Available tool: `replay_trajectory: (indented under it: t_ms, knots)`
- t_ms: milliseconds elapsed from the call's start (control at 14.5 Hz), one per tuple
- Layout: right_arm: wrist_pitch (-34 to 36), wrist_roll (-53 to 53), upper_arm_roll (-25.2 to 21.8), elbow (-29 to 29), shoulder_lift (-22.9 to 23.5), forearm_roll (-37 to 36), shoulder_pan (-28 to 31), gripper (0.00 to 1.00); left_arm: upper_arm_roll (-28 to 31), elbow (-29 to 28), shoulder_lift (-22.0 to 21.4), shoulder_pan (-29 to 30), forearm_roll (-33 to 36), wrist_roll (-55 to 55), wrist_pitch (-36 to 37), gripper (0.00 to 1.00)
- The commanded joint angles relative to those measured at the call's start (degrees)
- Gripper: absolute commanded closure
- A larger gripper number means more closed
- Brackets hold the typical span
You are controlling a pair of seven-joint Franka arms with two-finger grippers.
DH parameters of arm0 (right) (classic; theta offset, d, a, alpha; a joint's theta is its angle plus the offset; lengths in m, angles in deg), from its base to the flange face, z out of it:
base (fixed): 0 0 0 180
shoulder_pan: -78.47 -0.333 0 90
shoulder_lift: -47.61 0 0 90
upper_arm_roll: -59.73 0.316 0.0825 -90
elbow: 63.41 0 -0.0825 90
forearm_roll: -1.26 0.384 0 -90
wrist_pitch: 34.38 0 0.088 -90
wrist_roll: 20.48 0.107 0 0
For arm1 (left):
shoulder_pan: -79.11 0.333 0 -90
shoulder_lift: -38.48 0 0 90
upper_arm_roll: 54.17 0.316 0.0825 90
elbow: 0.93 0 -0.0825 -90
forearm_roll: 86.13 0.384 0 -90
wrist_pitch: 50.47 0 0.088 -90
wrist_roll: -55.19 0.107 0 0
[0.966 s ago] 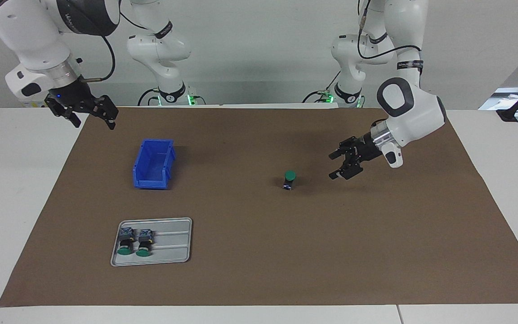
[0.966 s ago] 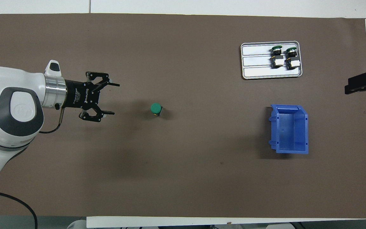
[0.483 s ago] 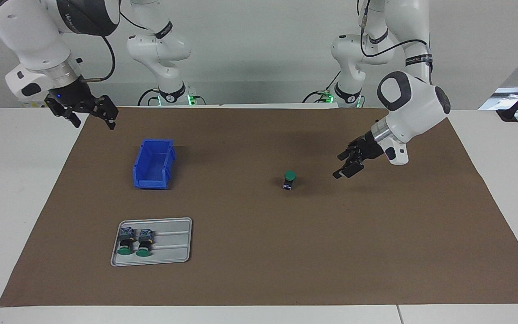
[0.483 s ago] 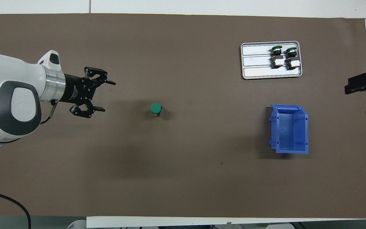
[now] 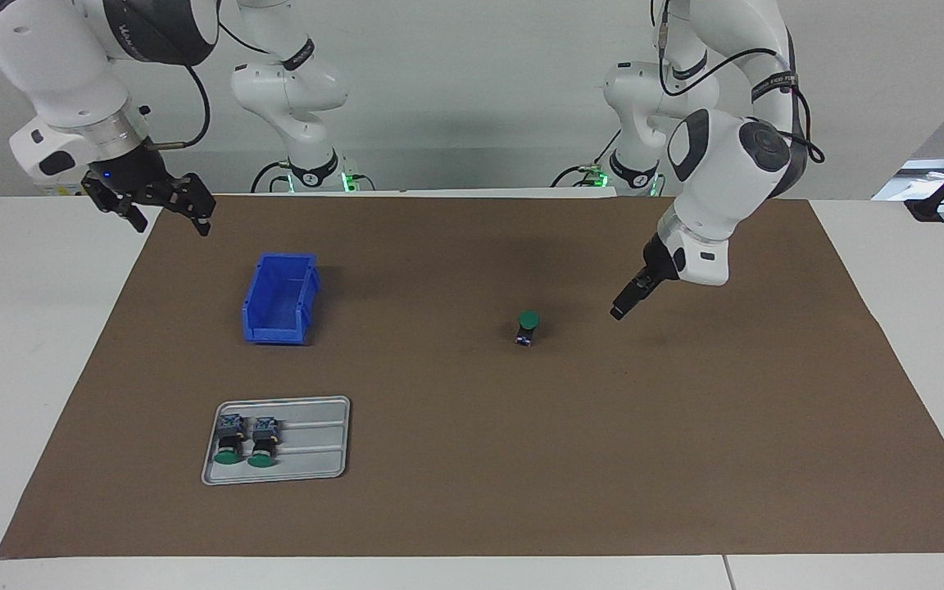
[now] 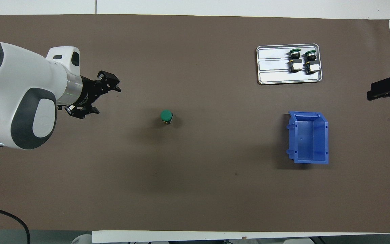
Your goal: Place and press button with both arms
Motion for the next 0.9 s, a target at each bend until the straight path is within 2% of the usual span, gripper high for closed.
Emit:
replay_trajectory:
  t_ms: [0, 276, 345, 483, 552, 690, 828]
  knots:
    - [0.2, -1.0, 0.3, 0.6, -0.6, 0.1, 0.4, 0.02, 0.4, 1.3, -0.4, -2.0, 3.8, 3.0, 2.1, 0.01]
    - [0.2, -1.0, 0.3, 0.6, -0.7, 0.1, 0.4, 0.02, 0.3, 3.5, 0.1, -2.3, 4.1, 14.6, 6.4, 0.03]
    - [0.2, -1.0, 0.3, 0.6, -0.7, 0.1, 0.4, 0.02, 0.3, 3.5, 0.1, -2.8, 4.1, 16.2, 6.6, 0.08]
    - [0.2, -1.0, 0.3, 0.6, -0.7, 0.1, 0.4, 0.02, 0.4, 3.5, 0.1, -4.7, 4.3, 16.5, 7.1, 0.32]
    - [0.2, -1.0, 0.3, 0.6, -0.6, 0.1, 0.4, 0.02, 0.4, 4.0, 0.3, -5.7, 6.0, 16.5, 8.5, 0.41]
    - [0.2, -1.0, 0.3, 0.6, -0.7, 0.1, 0.4, 0.02, 0.2, 6.3, 2.6, -7.6, 8.3, 16.6, 10.1, 0.53]
    - [0.2, -1.0, 0.3, 0.6, -0.6, 0.1, 0.4, 0.02, 0.2, 9.0, 5.2, -8.9, 8.5, 16.5, 10.2, 0.6]
